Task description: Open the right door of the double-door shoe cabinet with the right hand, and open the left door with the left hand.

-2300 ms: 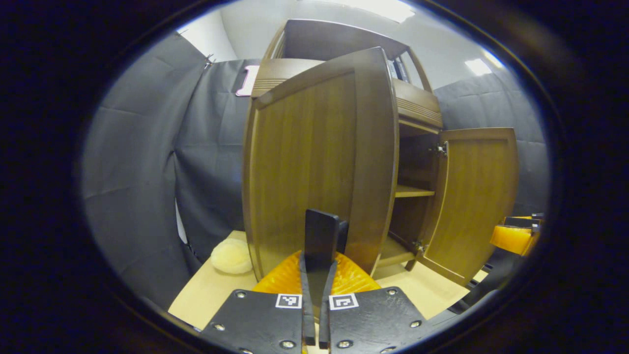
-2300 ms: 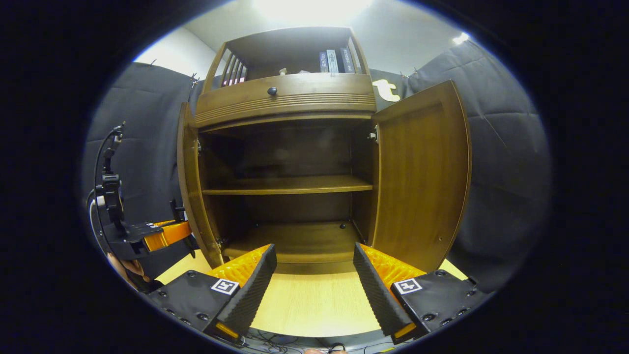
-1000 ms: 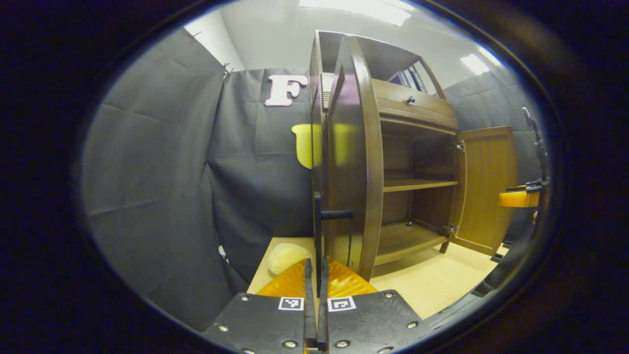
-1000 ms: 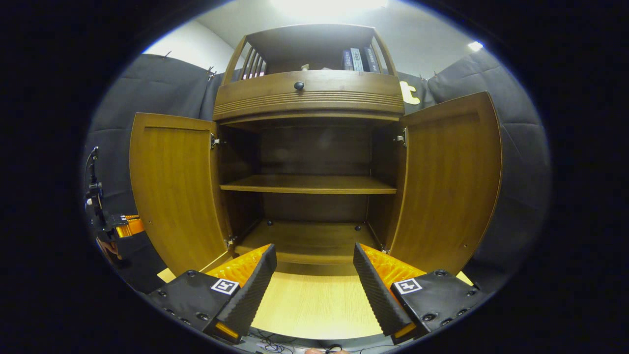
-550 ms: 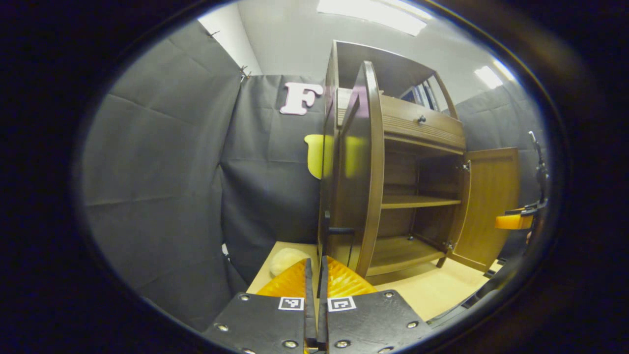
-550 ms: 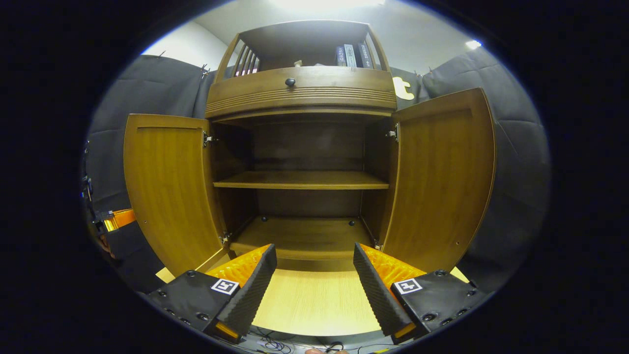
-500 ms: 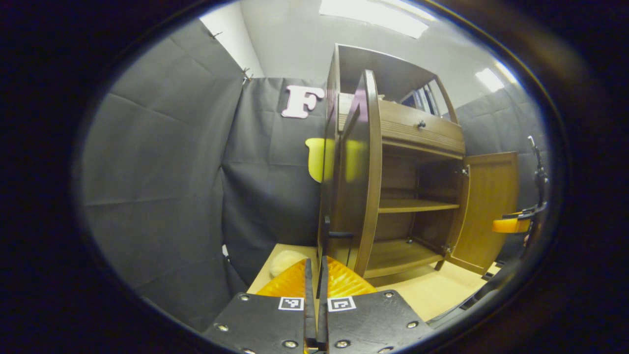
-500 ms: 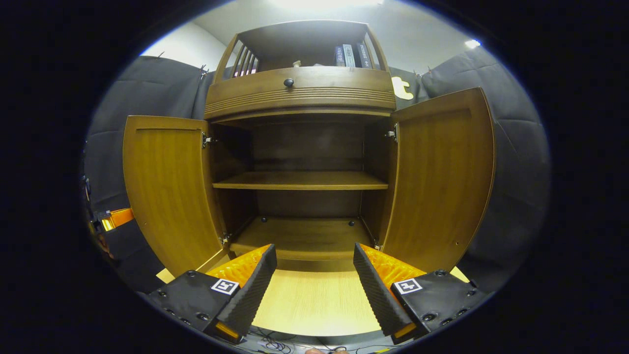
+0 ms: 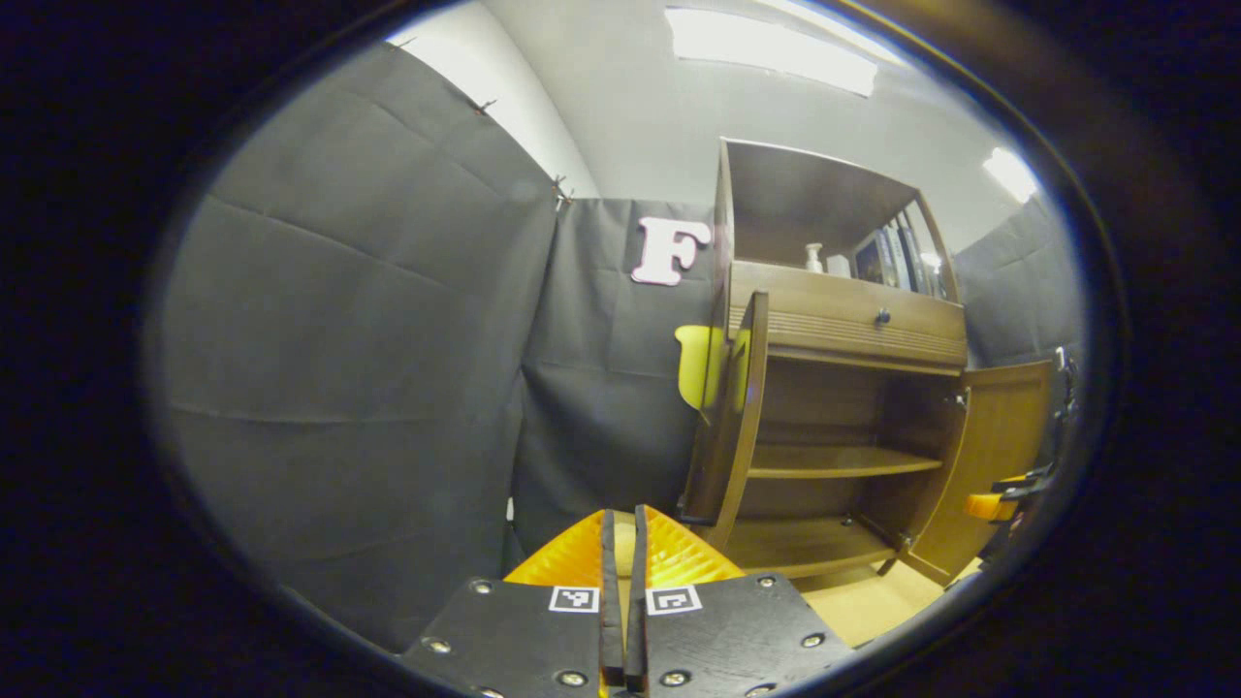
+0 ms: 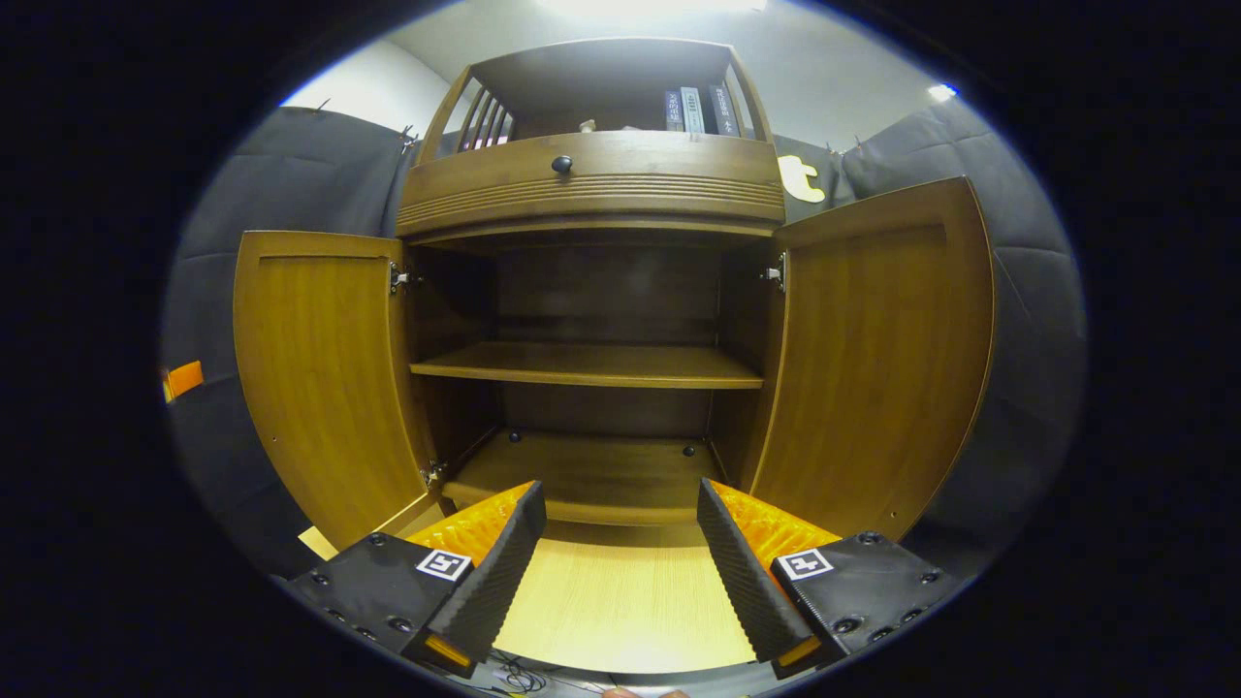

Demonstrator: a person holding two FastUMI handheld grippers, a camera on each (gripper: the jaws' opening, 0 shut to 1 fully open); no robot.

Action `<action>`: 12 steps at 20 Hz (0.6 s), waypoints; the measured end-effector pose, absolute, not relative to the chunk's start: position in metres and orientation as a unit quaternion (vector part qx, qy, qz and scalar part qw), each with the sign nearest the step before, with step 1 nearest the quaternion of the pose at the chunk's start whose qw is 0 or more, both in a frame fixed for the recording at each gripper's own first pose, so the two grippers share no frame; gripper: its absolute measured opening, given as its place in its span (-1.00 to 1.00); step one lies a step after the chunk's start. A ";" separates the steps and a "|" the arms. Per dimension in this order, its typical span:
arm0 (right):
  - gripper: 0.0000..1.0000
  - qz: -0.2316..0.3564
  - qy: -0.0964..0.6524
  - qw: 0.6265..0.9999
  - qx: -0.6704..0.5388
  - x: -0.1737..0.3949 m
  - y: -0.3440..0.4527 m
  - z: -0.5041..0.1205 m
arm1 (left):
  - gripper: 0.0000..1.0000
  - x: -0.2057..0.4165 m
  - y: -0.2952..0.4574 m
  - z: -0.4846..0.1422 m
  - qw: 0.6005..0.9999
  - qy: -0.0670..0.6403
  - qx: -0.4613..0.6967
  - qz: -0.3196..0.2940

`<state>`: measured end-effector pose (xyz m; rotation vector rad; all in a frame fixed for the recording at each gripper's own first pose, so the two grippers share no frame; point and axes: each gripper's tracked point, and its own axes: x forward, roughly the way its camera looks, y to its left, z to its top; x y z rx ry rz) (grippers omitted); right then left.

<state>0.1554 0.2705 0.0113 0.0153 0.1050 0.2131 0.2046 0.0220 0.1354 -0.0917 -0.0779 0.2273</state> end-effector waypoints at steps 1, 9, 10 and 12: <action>0.97 0.110 0.056 0.992 0.011 0.157 0.270 0.012 | -0.91 0.198 0.013 0.140 0.991 -0.043 -0.047 0.118; 0.93 0.138 0.057 0.988 0.027 0.160 0.261 0.019 | 0.93 0.206 -0.057 0.156 0.990 -0.038 -0.028 0.136; 0.93 0.139 0.057 0.988 0.026 0.159 0.259 0.019 | 0.93 0.209 -0.070 0.158 0.991 -0.041 -0.026 0.128; 0.92 0.143 0.058 0.988 0.024 0.155 0.254 0.018 | 0.91 0.213 -0.090 0.160 0.992 -0.042 -0.007 0.118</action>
